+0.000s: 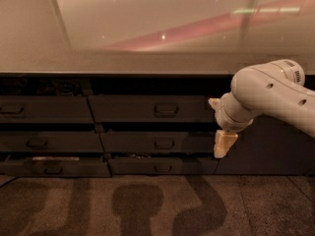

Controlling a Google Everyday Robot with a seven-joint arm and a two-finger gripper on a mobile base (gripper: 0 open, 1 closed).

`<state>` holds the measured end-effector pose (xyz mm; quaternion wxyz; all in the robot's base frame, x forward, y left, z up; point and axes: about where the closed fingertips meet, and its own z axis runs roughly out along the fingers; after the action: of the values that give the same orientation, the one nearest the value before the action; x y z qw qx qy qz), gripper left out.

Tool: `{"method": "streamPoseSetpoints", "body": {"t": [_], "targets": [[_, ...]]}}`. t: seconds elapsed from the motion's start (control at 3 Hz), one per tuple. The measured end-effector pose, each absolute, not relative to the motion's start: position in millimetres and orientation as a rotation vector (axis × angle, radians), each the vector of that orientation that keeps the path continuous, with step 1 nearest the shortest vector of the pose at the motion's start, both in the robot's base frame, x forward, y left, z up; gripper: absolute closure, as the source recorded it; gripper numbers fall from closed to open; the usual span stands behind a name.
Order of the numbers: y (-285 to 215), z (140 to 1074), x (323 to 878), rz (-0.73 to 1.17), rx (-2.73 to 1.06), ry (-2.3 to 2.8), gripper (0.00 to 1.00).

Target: Open top drawer

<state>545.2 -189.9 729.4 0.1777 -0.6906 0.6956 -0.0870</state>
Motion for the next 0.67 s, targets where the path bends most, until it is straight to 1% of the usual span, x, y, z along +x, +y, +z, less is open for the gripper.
{"method": "streamPoseSetpoints", "body": {"t": [0.33, 0.67], "targets": [[-187.8, 730.7, 542.7, -0.199, -1.962, 1.900, 0.00], [-184.0, 732.4, 536.6, -0.045, -1.901, 1.801, 0.00]]}}
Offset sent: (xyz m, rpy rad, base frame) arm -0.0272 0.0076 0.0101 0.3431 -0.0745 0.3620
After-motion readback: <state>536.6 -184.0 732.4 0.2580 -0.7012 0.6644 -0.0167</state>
